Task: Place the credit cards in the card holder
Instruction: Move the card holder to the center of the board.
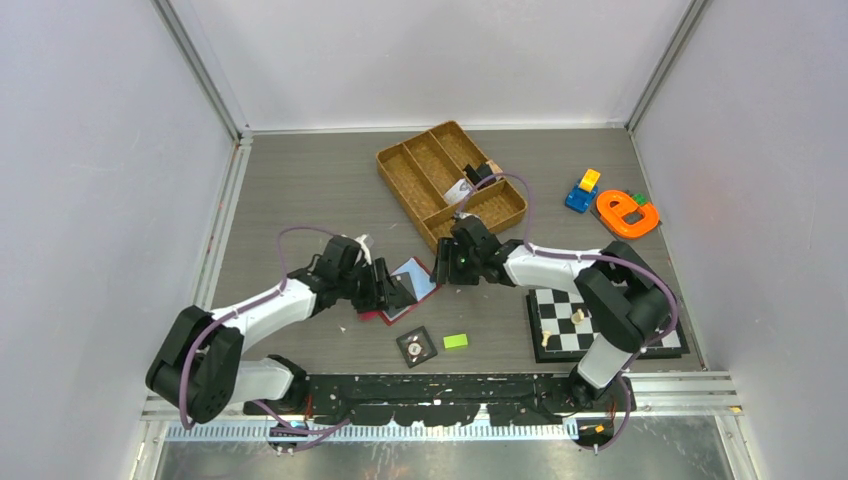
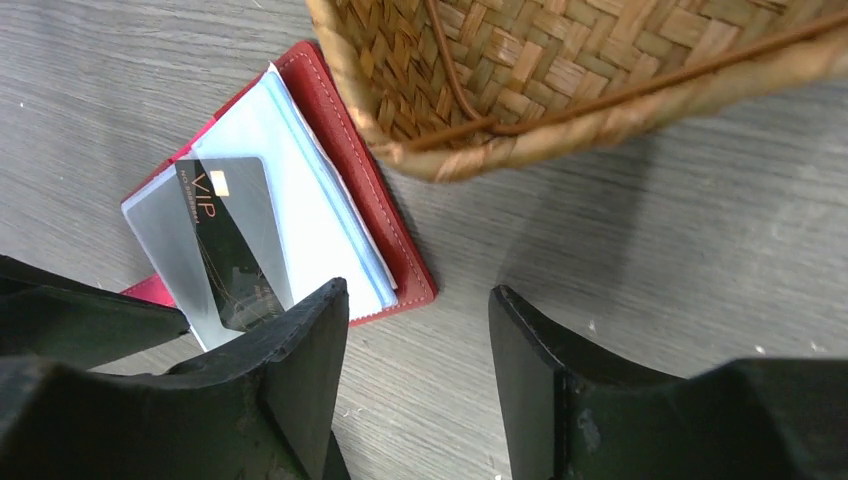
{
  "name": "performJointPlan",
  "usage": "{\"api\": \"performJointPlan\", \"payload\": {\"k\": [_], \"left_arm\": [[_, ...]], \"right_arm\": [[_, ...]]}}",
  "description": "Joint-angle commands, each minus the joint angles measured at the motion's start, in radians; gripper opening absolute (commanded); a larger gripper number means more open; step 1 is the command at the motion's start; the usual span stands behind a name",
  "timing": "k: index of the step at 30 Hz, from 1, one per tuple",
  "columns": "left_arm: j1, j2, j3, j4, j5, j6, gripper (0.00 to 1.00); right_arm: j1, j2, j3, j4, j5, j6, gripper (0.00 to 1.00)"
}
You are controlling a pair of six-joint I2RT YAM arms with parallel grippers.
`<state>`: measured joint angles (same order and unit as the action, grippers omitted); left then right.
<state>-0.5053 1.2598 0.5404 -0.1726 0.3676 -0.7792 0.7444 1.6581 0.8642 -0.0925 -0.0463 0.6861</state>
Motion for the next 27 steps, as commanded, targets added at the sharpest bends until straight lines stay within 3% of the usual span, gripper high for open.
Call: {"api": "performJointPlan", "payload": {"k": [1,27], "left_arm": [[-0.013,-0.003,-0.023,0.052,-0.011,-0.075,0.52],[-0.062,0.115,-0.033,0.168,-0.035,-0.117,0.50]], "right_arm": [[-0.025,0.048,0.045,0.064,-0.112,-0.070,0.57],[-0.032,0.140,0.055,0.134,-0.197,-0.044,0.47]]}}
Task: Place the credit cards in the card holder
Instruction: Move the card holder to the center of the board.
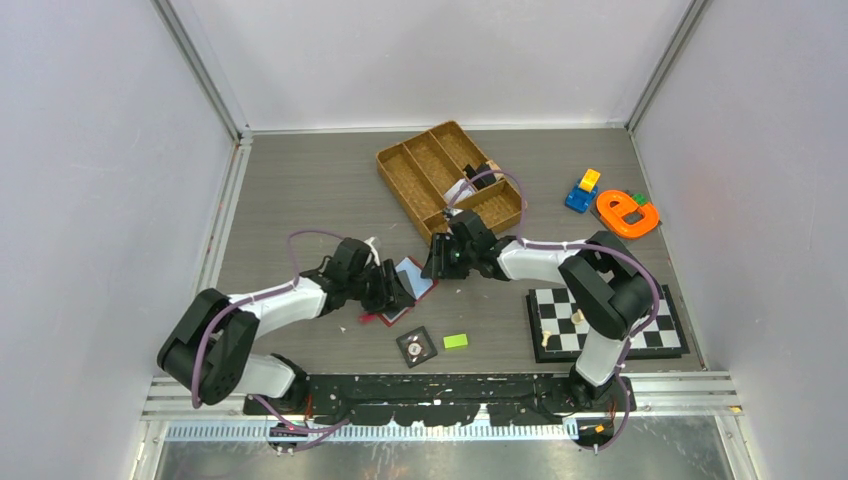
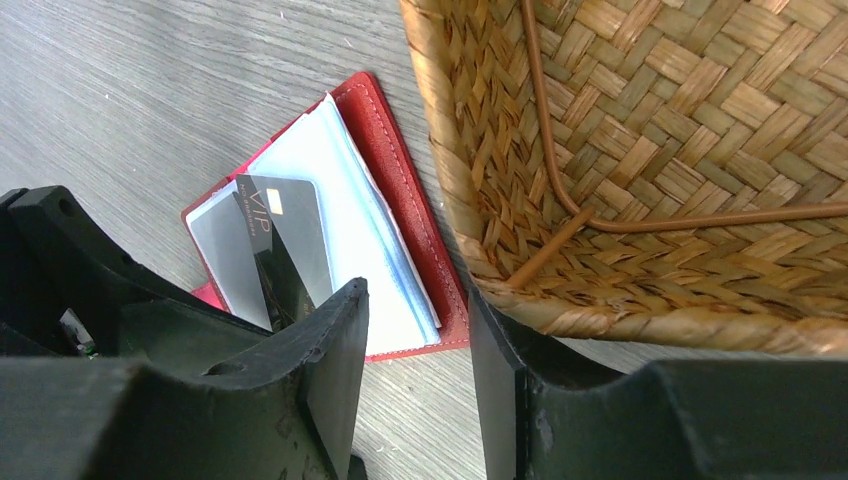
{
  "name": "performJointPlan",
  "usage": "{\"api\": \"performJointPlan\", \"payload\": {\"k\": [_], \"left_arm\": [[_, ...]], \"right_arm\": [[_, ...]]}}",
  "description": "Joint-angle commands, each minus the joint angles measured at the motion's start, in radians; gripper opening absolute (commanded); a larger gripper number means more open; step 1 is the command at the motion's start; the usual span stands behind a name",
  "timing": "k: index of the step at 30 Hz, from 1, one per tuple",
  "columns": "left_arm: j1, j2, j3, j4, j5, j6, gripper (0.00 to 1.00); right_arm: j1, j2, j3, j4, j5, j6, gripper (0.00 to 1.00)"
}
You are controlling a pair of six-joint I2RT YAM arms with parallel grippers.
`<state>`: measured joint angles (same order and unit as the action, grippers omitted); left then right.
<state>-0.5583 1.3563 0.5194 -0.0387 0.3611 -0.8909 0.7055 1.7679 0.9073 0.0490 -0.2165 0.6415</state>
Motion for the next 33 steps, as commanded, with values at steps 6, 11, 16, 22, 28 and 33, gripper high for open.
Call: {"api": "performJointPlan", "payload": {"k": [6,11,16,22,28,33], "left_arm": [[-0.009,-0.016,0.010,-0.029,-0.076,0.032,0.50],[-0.008,-0.094,0.024,-0.115,-0.123,0.048,0.50],[-0.009,-0.123,0.017,-0.144,-0.146,0.048,0.50],[-0.009,-0.101,0.010,-0.121,-0.140,0.044,0.49],[-0.008,-0.083,0.004,-0.093,-0.136,0.044,0.48],[-0.009,-0.079,-0.008,-0.079,-0.135,0.043,0.45]], "right_arm": [[0.008,-0.002,-0.008,-0.013,0.000,-0.001,0.48],[0.008,-0.051,-0.019,-0.043,0.031,-0.018,0.52],[0.023,-0.117,-0.057,-0.067,0.051,0.013,0.55],[0.080,-0.182,-0.099,-0.072,0.084,0.149,0.47],[0.175,-0.161,-0.140,0.053,0.107,0.305,0.43],[0.229,-0.117,-0.145,0.118,0.152,0.361,0.39]]}}
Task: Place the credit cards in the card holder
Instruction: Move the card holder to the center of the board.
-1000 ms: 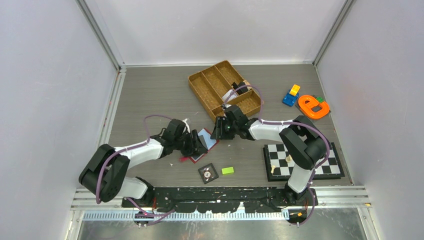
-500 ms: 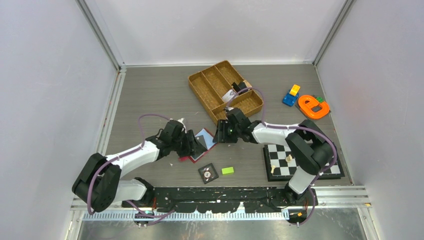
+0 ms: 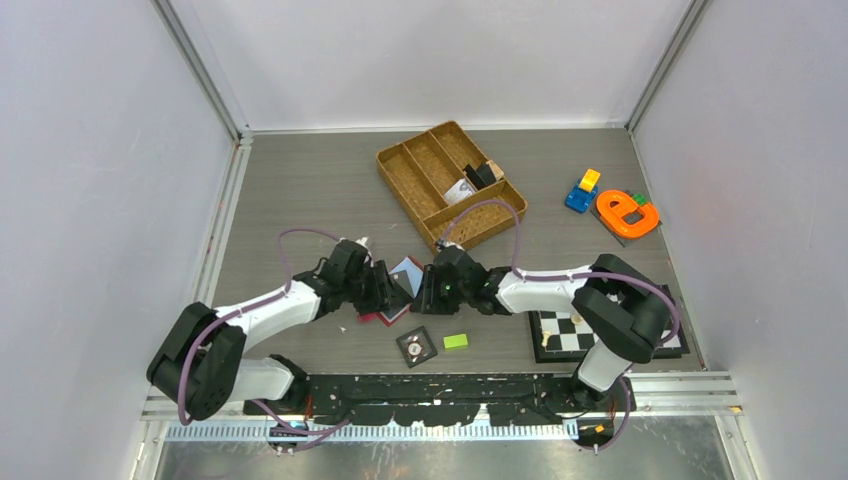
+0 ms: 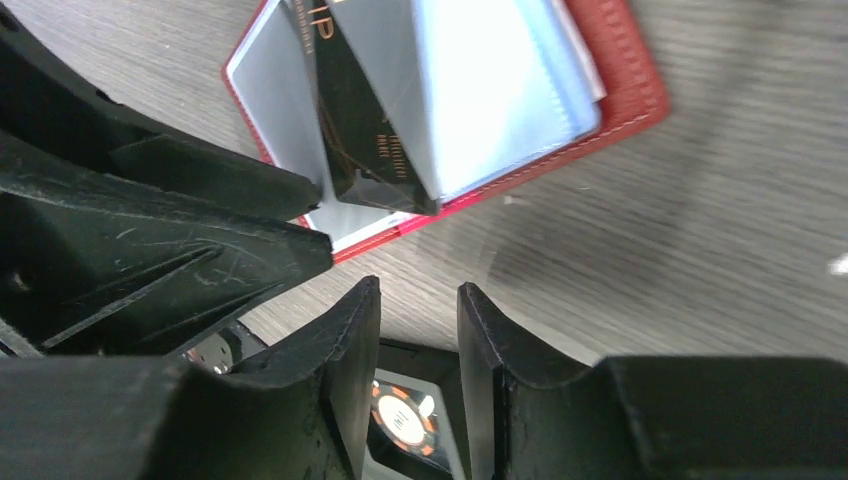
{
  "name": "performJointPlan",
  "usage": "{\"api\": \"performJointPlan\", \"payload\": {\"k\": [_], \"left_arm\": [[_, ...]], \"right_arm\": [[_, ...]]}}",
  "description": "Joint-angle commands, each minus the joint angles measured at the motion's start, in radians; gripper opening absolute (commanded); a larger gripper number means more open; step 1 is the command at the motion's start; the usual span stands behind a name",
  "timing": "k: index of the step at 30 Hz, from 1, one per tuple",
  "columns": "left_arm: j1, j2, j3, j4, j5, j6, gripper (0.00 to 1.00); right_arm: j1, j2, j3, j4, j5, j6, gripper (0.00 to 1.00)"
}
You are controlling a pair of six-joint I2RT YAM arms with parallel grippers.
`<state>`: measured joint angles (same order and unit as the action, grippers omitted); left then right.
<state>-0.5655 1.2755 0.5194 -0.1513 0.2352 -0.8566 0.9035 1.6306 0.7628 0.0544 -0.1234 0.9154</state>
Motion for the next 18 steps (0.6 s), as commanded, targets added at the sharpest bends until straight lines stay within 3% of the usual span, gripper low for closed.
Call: {"api": "performJointPlan", "payload": {"k": [1,18], "left_arm": [[-0.001,0.002,-0.011,0.033,-0.012,0.008,0.44],[-0.002,-0.018,-0.037,0.003,-0.034,0.011,0.38]], "right_arm": [[0.034,0.027,-0.004,0.124,0.068,0.095,0.37],[0.047,0.121,-0.005,0.214,0.175,0.146,0.15]]}}
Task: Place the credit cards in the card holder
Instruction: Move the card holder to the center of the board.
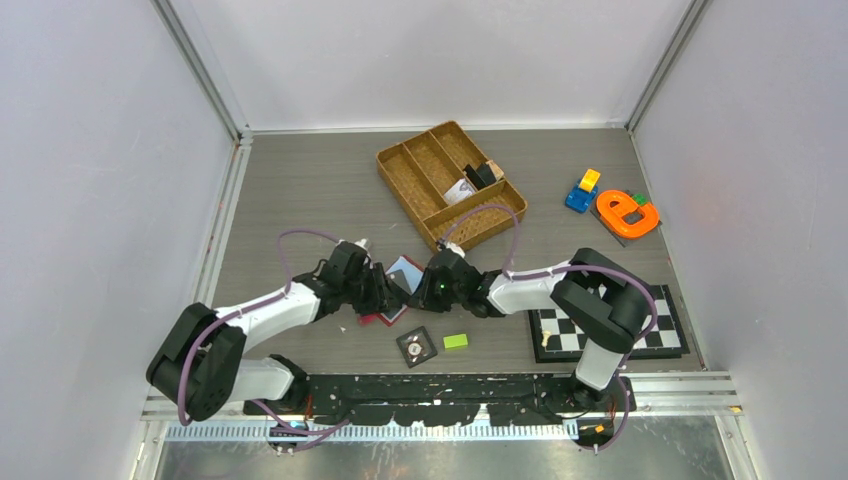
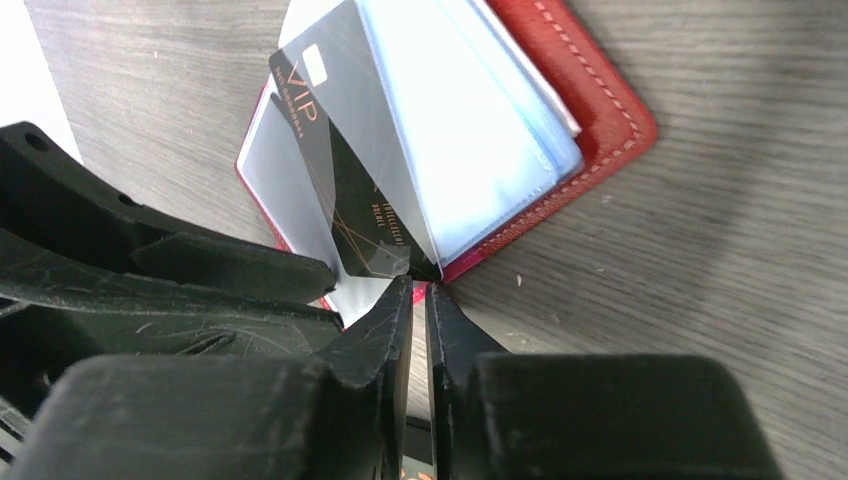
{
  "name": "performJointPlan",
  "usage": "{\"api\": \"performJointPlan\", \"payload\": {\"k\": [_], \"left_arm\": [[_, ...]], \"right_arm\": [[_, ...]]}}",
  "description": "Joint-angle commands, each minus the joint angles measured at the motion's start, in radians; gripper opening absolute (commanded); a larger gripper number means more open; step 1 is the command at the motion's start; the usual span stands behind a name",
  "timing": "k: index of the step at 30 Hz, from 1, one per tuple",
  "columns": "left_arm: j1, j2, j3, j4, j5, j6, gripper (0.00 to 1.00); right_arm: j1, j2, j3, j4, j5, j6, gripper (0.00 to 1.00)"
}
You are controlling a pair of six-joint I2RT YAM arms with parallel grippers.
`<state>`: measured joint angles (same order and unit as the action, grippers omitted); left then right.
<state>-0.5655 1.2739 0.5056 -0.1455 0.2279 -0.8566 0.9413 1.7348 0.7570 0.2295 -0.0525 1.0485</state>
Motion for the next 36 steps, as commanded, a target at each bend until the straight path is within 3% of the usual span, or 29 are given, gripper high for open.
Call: {"api": "performJointPlan", "payload": {"k": [1,28,36], "left_arm": [[-0.002,-0.019,-0.025,-0.003,-0.027,0.011,0.38],[-0.002,0.007,-0.040,0.000,-0.013,0.029,0.30],[0.017,-0.094,0.127,-0.186,-0.015,0.129,0.45]], "right_arm": [[0.010,0.016,-0.003,0.040,0.117,0.012,0.14],[0.011,0.083,0.113,0.039,0.177,-0.125,0.11],[0.011,-0.024,0.095,-0.041,0.206,-0.150,0.20]]}}
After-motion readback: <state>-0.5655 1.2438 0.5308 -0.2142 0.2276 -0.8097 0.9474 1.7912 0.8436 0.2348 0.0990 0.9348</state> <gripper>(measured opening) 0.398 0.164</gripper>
